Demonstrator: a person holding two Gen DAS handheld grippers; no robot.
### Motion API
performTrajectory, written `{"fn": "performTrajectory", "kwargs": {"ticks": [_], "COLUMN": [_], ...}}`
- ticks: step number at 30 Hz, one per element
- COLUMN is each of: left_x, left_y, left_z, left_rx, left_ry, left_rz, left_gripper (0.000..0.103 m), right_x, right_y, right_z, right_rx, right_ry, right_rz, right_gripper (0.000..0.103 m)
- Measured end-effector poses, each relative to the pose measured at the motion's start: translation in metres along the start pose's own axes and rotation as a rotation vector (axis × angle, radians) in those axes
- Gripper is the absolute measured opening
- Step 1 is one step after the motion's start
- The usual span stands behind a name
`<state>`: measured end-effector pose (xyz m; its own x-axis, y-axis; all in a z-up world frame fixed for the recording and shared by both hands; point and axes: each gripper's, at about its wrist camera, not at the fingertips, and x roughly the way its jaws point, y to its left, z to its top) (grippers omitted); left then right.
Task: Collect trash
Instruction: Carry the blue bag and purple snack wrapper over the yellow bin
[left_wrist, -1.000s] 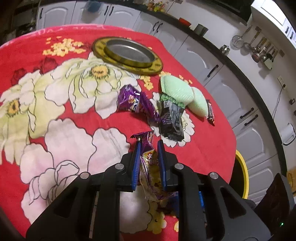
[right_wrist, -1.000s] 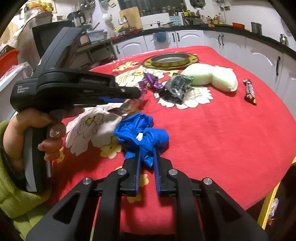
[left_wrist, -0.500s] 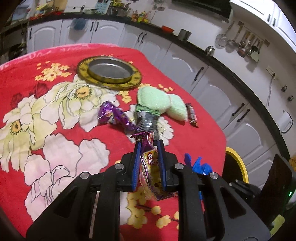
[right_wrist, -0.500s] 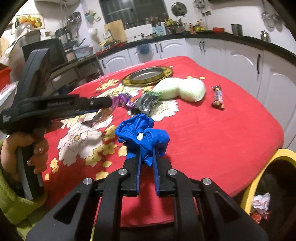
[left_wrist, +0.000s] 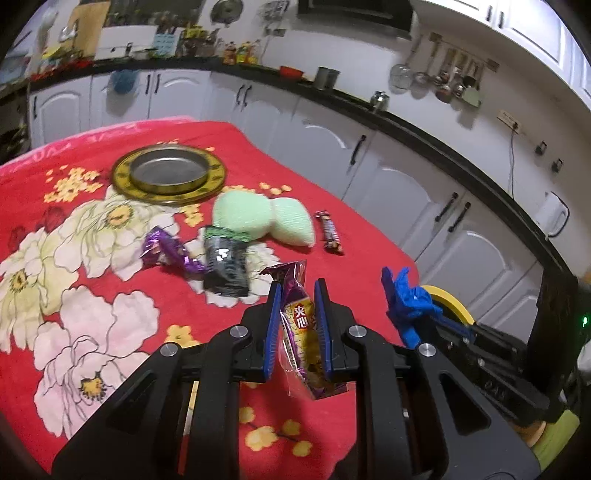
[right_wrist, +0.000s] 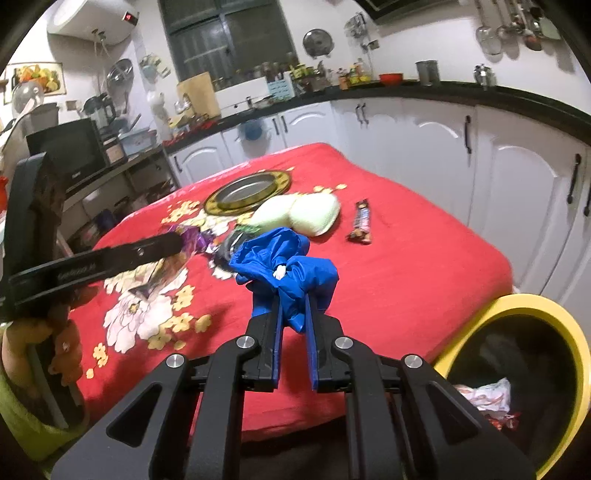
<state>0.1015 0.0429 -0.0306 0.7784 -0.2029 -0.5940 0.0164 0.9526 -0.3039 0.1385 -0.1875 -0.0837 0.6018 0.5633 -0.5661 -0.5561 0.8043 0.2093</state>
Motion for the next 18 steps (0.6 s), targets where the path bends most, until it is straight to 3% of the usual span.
{"fn": "performTrajectory", "kwargs": {"ticks": [18], "left_x": [0.003], "left_y": [-0.037], "left_z": [-0.009], "left_rx": [0.056], "left_ry": [-0.012], "left_rz": [-0.053], "left_gripper": [0.013], "right_x": [-0.036], "right_y": [-0.046], "right_z": [-0.002], "right_rx": [0.067], "right_ry": [-0.063], "right_rz": [-0.093], "right_gripper": [0.011]}}
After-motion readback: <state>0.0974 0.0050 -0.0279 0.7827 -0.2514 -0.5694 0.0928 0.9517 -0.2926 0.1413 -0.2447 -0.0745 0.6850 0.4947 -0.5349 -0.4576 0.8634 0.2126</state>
